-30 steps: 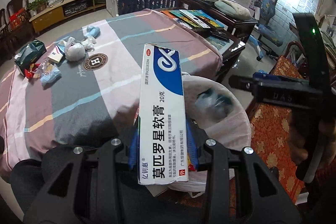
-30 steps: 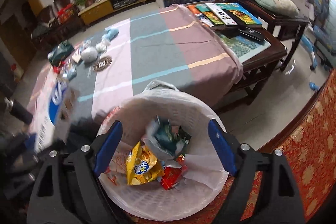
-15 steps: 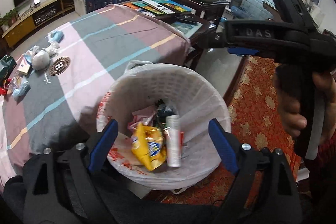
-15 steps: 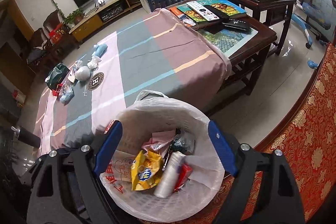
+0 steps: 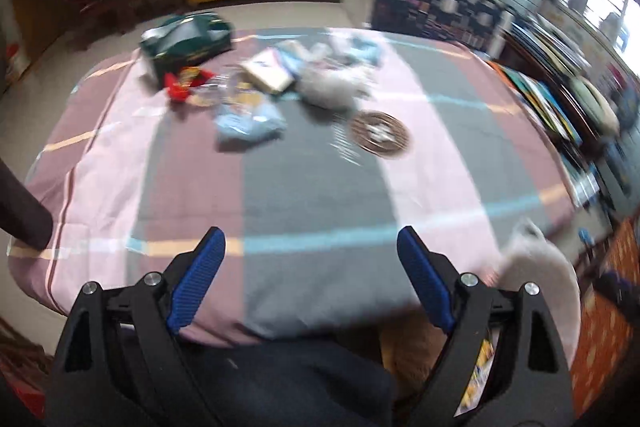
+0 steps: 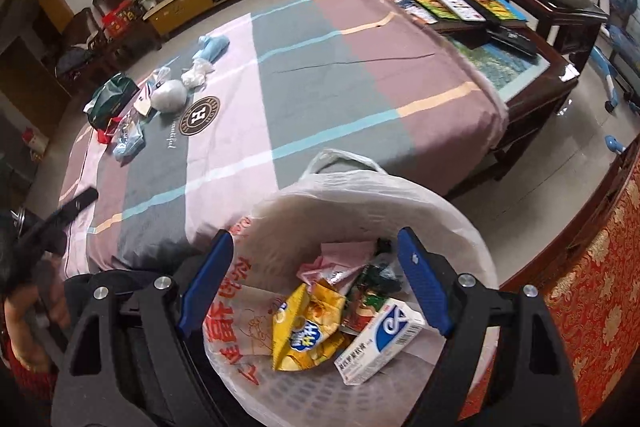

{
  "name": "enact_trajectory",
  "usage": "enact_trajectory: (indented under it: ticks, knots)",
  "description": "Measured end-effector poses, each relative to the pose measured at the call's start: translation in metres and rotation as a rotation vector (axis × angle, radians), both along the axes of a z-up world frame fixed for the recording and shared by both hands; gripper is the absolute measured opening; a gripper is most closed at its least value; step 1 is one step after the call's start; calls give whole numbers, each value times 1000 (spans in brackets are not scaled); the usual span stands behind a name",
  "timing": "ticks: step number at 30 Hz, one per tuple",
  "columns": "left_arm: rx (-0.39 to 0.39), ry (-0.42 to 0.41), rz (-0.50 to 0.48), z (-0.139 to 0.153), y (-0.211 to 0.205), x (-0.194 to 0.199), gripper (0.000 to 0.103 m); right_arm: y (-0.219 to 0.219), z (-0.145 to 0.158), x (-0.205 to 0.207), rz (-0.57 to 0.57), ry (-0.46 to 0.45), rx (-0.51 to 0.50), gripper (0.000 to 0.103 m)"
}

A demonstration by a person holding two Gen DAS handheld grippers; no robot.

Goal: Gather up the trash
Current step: 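Grasp the clear zip bag with the left gripper while the right grasps a white plastic bag, then carry the clear zip bag and white plastic bag toward the white bin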

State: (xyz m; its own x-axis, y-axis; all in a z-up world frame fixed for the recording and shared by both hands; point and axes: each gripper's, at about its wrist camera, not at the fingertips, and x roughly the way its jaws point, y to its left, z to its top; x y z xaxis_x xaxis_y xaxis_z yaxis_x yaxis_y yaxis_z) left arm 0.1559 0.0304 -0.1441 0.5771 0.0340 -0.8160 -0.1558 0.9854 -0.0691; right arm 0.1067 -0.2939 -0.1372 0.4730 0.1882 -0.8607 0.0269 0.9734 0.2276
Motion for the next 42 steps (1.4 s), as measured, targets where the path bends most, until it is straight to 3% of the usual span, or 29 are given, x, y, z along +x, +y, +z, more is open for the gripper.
enact_trajectory:
  ticks: [6,10,14,15,16,19,20,22,24,27,28,29,30,33,38,42]
  knots:
    - [38,9,109,-21,54,85,88,48,-8,37,69,19,10,82]
    - [-9,57,132,-47,74,132,90,78,-10,66,99,10,-9,82]
    - [-48,87,115,-69,80,155,90,106,-7,112,96,-22,-9,82]
    - [-42,80,111,-73,81,156,84,116,-5,128,97,-40,-15,82]
    - [-40,77,105,-77,82,156,71,125,-5,141,100,-52,-18,82]
    - [-103,104,105,-89,92,149,50,164,-6,188,133,-70,-19,82]
    - [-116,83,110,-88,95,143,47,182,-8,205,156,-77,-34,82]
    - [-149,62,107,-85,100,130,30,218,-13,230,199,-95,-90,82]
    - [-159,40,107,-78,101,118,20,257,-23,250,273,-119,-148,82]
    - [-157,-16,120,-66,101,93,20,295,-54,273,316,-63,-246,81]
    - [-167,-31,122,-63,102,85,20,299,-63,276,316,-42,-269,75]
    - [-176,-52,129,-59,102,76,20,299,-70,275,319,-28,-277,44]
    - [-180,-65,137,-57,103,71,20,297,-75,272,325,-9,-266,28]
    - [-193,-93,169,-49,102,53,19,282,-69,247,331,-31,-223,21]
    - [-222,-110,166,-34,95,13,19,242,-43,171,361,-100,-187,21]
    - [-230,-92,154,-19,80,-27,19,213,-41,119,347,-108,-189,21]
